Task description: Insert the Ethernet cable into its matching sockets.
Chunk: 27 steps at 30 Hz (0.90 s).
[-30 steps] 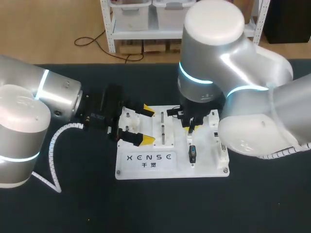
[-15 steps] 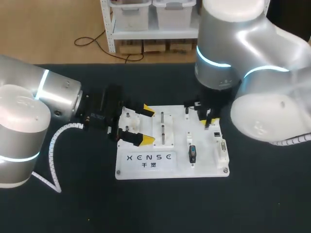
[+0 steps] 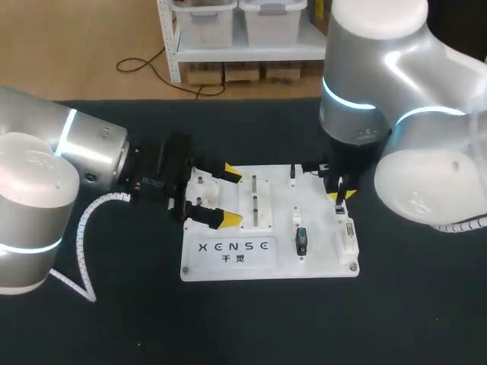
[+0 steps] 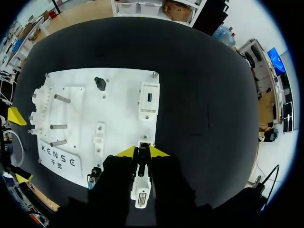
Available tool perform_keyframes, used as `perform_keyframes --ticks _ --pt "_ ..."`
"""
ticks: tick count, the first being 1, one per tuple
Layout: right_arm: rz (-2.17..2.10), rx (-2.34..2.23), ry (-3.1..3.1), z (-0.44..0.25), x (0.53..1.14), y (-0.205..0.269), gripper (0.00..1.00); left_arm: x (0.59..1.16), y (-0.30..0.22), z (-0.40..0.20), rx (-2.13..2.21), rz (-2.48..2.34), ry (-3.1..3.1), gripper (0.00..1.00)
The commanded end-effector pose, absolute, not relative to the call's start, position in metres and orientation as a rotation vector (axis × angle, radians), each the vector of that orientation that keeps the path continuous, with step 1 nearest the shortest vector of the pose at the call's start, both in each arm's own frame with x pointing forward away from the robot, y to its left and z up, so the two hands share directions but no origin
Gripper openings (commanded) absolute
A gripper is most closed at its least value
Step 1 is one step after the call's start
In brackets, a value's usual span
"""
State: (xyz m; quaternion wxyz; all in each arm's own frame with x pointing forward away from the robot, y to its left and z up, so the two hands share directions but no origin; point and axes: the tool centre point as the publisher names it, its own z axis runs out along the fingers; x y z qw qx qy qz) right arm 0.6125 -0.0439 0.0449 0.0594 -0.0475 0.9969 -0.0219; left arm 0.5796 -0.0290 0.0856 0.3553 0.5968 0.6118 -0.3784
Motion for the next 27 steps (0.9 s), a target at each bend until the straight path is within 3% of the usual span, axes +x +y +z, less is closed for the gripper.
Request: perform_keyframes --ticks 1,27 --pt "-0.07 -0.143 3.018 0.0413 0.6102 -0.0456 0.0 0.5795 -0.0285 0.084 1.539 -0.978 1.576 1.0" --pt "-0.084 -0.134 3.003 0.0316 0.6173 -0.0491 0.0 0.5795 -0.0285 0.084 1.539 -0.978 1.576 1.0"
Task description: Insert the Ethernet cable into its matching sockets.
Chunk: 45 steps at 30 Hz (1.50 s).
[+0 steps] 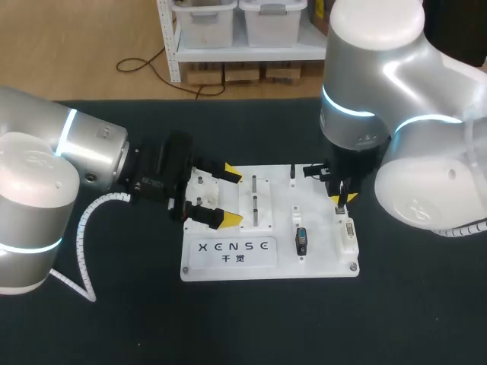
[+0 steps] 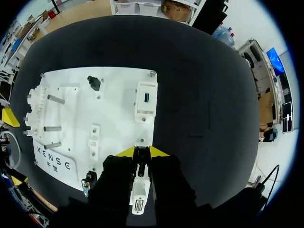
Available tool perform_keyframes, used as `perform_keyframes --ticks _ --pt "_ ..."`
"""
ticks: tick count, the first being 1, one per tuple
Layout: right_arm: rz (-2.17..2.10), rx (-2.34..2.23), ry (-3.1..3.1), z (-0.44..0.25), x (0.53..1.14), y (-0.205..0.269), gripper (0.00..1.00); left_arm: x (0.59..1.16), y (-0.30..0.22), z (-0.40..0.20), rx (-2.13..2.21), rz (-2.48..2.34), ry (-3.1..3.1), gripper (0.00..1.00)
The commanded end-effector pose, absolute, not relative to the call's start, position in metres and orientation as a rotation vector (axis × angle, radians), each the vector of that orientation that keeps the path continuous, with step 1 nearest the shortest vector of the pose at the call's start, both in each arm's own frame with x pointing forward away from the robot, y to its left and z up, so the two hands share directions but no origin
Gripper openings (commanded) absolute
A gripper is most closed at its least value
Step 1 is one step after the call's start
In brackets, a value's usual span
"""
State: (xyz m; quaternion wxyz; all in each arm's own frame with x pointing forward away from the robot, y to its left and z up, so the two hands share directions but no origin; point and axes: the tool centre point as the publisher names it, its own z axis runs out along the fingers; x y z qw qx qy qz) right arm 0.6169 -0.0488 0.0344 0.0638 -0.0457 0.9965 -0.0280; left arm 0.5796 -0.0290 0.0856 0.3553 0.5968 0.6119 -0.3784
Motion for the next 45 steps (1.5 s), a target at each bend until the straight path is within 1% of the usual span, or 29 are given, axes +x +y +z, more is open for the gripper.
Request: perform_keyframes --ticks 1,45 --pt "-0.084 -0.134 3.003 0.032 0.617 -0.049 0.0 0.579 -0.029 0.084 1.539 -0.978 1.576 1.0" --pt "-0.119 -0.16 3.008 0.01 0.616 -0.053 0.0 0.579 -0.029 0.084 1.539 -0.978 1.576 1.0"
